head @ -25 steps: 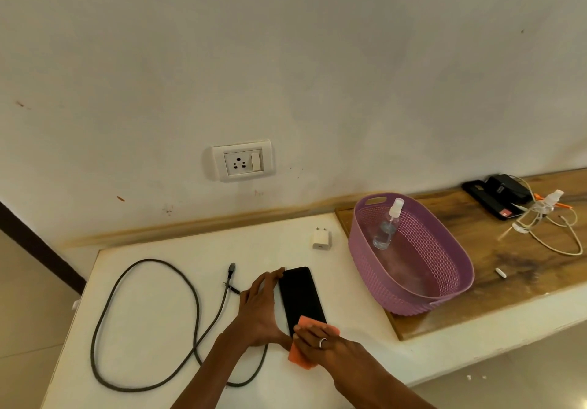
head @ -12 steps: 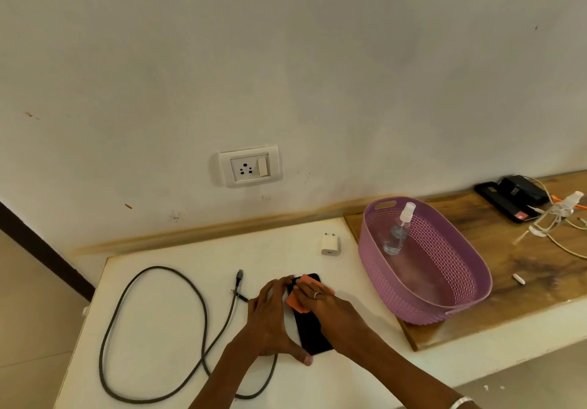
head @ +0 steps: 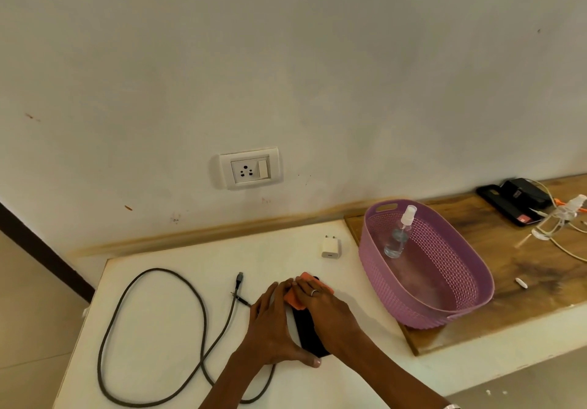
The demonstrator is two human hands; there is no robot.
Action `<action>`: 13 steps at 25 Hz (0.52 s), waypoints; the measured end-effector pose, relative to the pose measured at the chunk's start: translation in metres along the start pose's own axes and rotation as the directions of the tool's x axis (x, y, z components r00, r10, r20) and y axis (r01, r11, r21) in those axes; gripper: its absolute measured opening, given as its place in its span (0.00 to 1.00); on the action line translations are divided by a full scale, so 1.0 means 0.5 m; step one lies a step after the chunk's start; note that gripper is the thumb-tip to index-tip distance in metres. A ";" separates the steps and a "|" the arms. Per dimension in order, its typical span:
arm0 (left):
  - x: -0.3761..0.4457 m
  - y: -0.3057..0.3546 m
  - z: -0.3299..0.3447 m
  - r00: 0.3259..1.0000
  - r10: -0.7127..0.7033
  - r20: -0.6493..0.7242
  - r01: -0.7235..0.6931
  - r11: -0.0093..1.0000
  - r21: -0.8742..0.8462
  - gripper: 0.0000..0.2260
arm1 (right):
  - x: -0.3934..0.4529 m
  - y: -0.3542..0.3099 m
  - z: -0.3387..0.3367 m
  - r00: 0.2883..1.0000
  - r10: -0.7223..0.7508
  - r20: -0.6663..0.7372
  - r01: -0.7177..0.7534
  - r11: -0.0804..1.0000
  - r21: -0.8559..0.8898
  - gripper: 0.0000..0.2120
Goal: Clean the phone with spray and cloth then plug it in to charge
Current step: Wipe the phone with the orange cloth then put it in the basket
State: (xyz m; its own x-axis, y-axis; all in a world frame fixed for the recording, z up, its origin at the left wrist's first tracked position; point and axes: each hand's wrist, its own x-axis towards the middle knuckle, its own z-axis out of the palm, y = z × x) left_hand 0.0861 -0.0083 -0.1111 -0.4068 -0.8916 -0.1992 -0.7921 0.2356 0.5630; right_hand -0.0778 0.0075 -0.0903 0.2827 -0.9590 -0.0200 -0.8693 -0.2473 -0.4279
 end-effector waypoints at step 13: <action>-0.003 -0.005 -0.001 0.999 0.022 -0.045 -0.023 1.000 -0.011 0.67 | -0.078 0.027 -0.018 0.969 0.151 0.197 -0.144 0.988 -0.049 0.34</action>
State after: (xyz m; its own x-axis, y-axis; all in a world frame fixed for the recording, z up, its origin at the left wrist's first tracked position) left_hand 0.0891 -0.0081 -0.1118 -0.4036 -0.9025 -0.1504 -0.7778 0.2518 0.5759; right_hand -0.1041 0.0403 -0.0873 0.2229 -0.9389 -0.2623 -0.9197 -0.1133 -0.3760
